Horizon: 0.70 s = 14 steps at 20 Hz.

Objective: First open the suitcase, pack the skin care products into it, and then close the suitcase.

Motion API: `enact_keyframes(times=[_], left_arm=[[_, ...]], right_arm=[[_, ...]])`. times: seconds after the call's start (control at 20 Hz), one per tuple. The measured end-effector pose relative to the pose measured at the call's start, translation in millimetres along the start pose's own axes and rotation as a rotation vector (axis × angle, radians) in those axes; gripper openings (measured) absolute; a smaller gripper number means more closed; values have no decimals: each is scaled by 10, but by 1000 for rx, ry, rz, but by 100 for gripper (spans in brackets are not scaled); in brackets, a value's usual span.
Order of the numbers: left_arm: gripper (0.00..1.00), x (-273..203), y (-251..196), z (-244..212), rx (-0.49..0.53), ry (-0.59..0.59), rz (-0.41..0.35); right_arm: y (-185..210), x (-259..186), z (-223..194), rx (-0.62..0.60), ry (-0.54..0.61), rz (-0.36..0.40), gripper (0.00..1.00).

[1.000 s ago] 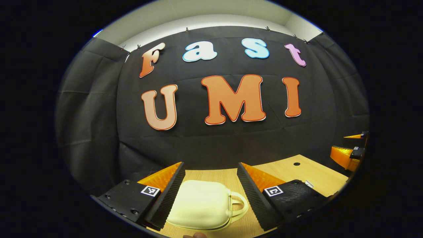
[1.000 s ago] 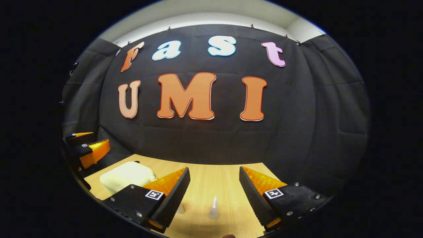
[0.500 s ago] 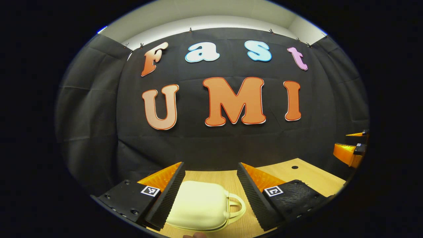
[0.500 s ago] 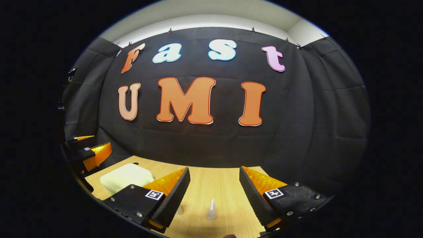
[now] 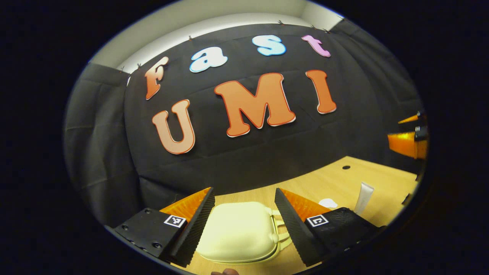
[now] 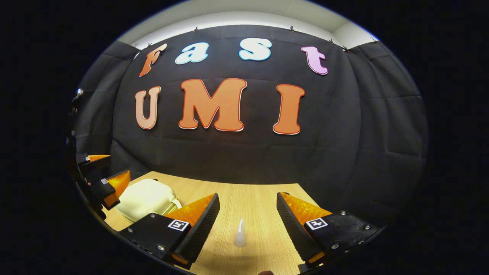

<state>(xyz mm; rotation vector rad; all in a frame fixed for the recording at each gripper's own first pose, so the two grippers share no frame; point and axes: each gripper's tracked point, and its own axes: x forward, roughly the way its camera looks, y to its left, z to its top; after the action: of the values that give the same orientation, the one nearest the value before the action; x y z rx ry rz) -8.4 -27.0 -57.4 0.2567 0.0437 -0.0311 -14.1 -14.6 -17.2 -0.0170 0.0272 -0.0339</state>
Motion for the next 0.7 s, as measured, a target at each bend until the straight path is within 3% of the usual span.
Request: enact_keyframes(times=[0.25, 0.45, 0.7], left_arm=[[99, 52, -251, -397, 254, 63, -10], [99, 84, -614, -720, 507, 83, -77], [98, 244, -1011, -1049, 652, 135, -137]], right_arm=[[-175, 20, -219, 8, 36, -41, 95], [-371, -29, -422, 5, 79, -77, 95], [-703, -92, -646, 31, 130, -148, 95]])
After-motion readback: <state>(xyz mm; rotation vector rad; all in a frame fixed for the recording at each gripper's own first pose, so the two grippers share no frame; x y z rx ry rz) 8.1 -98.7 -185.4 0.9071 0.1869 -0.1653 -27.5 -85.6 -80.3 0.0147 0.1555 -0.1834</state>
